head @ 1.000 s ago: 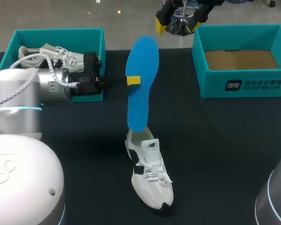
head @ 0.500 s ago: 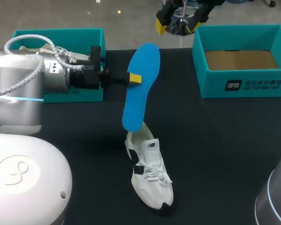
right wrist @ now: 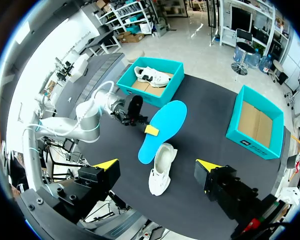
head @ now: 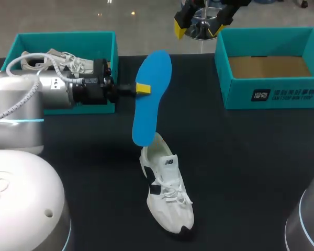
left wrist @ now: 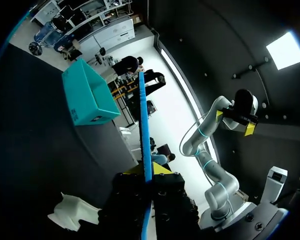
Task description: Take the shoe out of the shoebox, open the shoe tongue, remove and reinsert the insole, then place the shoe into the shoebox
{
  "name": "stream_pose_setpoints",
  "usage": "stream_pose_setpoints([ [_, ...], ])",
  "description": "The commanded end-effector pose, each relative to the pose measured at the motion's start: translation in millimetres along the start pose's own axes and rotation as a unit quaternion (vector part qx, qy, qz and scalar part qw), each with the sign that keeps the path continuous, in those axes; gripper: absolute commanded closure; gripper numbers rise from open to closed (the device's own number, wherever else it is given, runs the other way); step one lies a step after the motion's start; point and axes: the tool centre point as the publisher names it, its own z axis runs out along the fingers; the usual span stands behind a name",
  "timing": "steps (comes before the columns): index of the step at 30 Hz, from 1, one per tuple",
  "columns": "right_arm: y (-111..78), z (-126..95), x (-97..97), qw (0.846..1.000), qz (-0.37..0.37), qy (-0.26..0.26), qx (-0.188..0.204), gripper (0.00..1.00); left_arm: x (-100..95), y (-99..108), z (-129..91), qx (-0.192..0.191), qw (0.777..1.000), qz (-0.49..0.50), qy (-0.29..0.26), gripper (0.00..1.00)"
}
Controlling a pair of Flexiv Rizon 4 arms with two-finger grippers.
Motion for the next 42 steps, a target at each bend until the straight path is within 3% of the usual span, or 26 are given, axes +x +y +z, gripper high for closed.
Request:
stream_pose_setpoints([
  [1, 1.6, 0, 0.2, 1.000, 0.000, -0.001, 0.001, 0.00, -1.9, 0, 0, 0.005, 1.000, 0.001, 0.004, 1.00],
  [7, 1.6, 0, 0.2, 1.000, 0.000, -0.001, 0.001, 0.00, -1.9, 0, 0, 0.005, 1.000, 0.001, 0.004, 1.00],
  [14, -13.3, -3, 12.7, 0.998, 0.047, -0.049, -0.014, 0.00, -1.9, 0, 0, 0.005, 1.000, 0.001, 0.004, 1.00],
  [21, -25.6, -2, 26.1, 0.997, 0.053, -0.055, -0.023, 0.00, -1.9, 0, 0, 0.005, 1.000, 0.001, 0.004, 1.00],
  [42, -29.1, -1, 23.5, 0.996, 0.072, -0.045, -0.018, 0.00, -1.9, 0, 0, 0.005, 1.000, 0.001, 0.004, 1.00],
])
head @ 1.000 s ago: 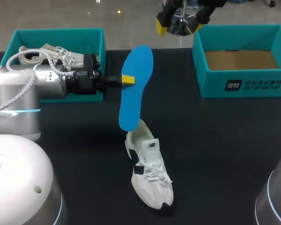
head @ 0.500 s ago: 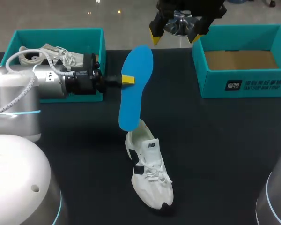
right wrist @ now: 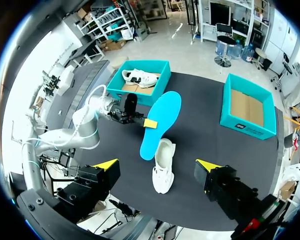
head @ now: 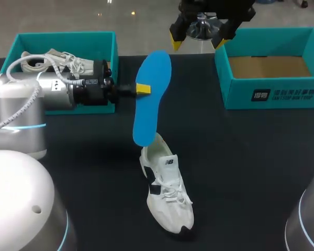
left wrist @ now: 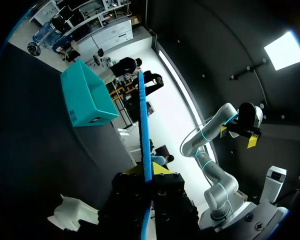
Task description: Take the shoe out of the shoebox, open the shoe tongue, remove and reinsert the insole, then place the shoe into the shoebox
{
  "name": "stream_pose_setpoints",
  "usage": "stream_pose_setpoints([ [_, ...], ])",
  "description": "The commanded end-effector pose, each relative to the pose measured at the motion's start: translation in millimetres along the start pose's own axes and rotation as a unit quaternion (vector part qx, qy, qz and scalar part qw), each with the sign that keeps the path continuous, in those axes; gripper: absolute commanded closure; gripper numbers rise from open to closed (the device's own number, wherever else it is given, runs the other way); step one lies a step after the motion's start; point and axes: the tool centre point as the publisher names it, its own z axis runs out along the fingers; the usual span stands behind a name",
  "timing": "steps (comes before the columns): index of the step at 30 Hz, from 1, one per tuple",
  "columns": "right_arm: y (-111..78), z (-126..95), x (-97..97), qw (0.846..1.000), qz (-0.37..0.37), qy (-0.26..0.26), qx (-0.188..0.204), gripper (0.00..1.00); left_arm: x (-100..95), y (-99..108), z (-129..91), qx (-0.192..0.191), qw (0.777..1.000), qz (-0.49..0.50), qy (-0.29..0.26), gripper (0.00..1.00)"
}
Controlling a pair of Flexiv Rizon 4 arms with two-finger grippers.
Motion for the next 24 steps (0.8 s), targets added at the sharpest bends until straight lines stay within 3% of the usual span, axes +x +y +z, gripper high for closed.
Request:
stream_pose_setpoints([
  [1, 1.3, 1, 0.4, 1.000, 0.000, -0.001, 0.001, 0.00, 0.9, 1, 0, 0.000, 1.000, 0.000, -0.002, 1.00],
  [2, 1.3, 1, 0.4, 1.000, 0.000, -0.001, 0.001, 0.00, 9.8, -7, 2, -0.021, 0.998, 0.056, -0.003, 1.00],
  [5, 1.3, 1, 0.4, 1.000, 0.000, -0.001, 0.001, 0.00, 29.7, -21, -1, -0.030, 0.982, 0.186, 0.004, 1.00],
  [10, 1.3, 1, 0.4, 1.000, 0.000, -0.001, 0.001, 0.00, 41.6, -26, -11, -0.040, 0.951, 0.307, 0.011, 1.00],
  [18, 1.3, 1, 0.4, 1.000, 0.000, -0.001, 0.001, 0.00, 51.7, -7, -14, -0.051, 0.896, 0.437, 0.053, 1.00],
  [24, 1.3, 1, 0.4, 1.000, 0.000, -0.001, 0.001, 0.00, 54.9, 2, -13, -0.053, 0.878, 0.473, 0.062, 1.00],
])
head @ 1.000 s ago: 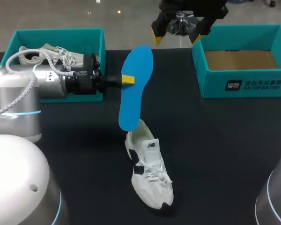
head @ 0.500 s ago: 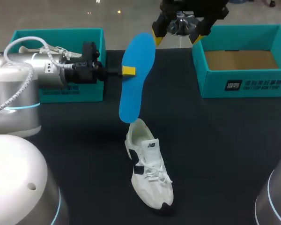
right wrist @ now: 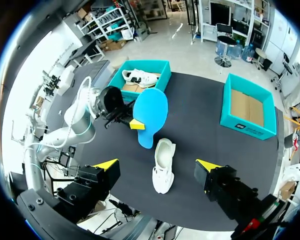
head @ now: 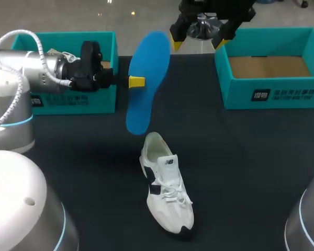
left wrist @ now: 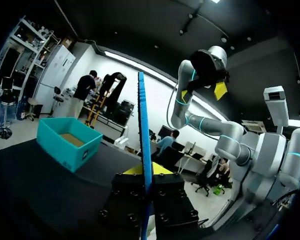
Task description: Take the shoe out of the shoebox, open the shoe tongue, remove and reinsert the insole, then place the shoe into the shoebox
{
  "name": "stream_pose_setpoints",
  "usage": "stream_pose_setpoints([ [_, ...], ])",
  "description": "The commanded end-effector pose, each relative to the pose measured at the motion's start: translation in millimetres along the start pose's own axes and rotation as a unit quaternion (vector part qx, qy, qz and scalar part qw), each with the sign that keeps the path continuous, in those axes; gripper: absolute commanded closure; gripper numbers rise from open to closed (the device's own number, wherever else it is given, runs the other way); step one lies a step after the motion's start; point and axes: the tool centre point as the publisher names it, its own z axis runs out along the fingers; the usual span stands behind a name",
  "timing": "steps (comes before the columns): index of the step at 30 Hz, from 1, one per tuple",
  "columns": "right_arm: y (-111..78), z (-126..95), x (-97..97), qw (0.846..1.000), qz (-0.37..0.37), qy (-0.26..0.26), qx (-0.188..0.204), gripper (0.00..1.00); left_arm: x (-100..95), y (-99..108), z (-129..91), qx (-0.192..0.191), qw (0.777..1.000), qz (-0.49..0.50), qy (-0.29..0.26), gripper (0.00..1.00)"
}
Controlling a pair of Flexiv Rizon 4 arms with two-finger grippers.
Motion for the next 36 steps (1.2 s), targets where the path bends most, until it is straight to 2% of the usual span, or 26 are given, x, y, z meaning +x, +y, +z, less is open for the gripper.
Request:
stream_pose_setpoints([
  [1, 1.6, 0, 0.8, 1.000, 0.001, -0.001, 0.002, 0.00, 4.3, 3, -1, -0.004, 0.987, 0.162, 0.021, 1.00],
  [7, 1.6, 0, 0.8, 1.000, 0.001, -0.001, 0.002, 0.00, 11.8, 8, -5, 0.020, 0.986, 0.162, 0.009, 1.00],
  [10, 1.6, 0, 0.8, 1.000, 0.001, -0.001, 0.002, 0.00, 11.4, 18, -5, 0.000, 0.993, 0.115, 0.000, 1.00],
  [29, 1.6, 0, 0.8, 1.000, 0.001, -0.001, 0.002, 0.00, 11.4, 18, -5, 0.000, 0.993, 0.115, 0.000, 1.00],
  [32, 1.6, 0, 0.8, 1.000, 0.001, -0.001, 0.002, 0.00, 17.2, 6, -2, -0.038, 0.972, 0.230, 0.019, 1.00],
  [36, 1.6, 0, 0.8, 1.000, 0.001, -0.001, 0.002, 0.00, 19.8, 4, -5, -0.029, 0.947, 0.319, 0.031, 1.00],
])
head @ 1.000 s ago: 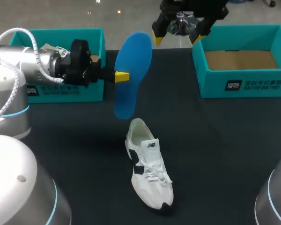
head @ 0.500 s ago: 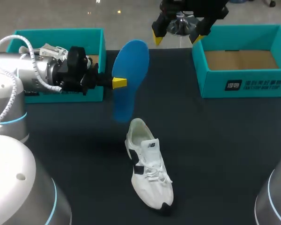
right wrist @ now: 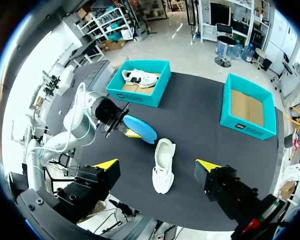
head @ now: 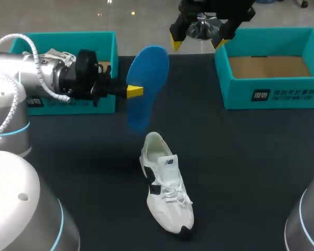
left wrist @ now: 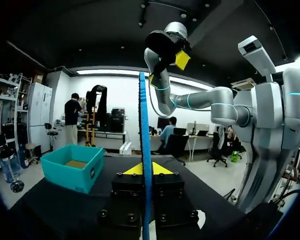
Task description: Take the shoe out of the shoebox, open the shoe tongue, remove and reinsert the insole, then place the shoe into the shoebox
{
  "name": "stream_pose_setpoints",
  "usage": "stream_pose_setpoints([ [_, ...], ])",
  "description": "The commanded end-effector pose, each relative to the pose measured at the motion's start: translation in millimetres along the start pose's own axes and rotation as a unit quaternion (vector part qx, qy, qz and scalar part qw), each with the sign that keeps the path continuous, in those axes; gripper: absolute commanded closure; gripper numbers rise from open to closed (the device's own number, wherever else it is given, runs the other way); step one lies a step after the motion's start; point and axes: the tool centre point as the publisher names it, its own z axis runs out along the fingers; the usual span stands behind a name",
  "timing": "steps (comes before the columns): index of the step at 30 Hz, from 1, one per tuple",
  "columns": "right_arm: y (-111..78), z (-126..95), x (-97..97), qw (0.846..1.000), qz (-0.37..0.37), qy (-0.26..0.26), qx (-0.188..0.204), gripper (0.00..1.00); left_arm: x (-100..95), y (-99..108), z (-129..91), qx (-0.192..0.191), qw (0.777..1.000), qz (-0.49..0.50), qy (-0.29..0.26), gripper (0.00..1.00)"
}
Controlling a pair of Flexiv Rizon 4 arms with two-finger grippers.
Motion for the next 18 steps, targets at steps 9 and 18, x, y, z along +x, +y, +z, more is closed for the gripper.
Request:
stream_pose_setpoints([
  [9, 1.2, 0, 0.2, 1.000, 0.001, 0.000, 0.001, 0.00, 12.9, -6, -8, 0.020, 0.957, 0.285, 0.056, 1.00],
  [18, 1.2, 0, 0.2, 1.000, 0.001, 0.000, 0.001, 0.00, 24.5, 3, 2, 0.028, 0.936, 0.341, 0.080, 1.00],
])
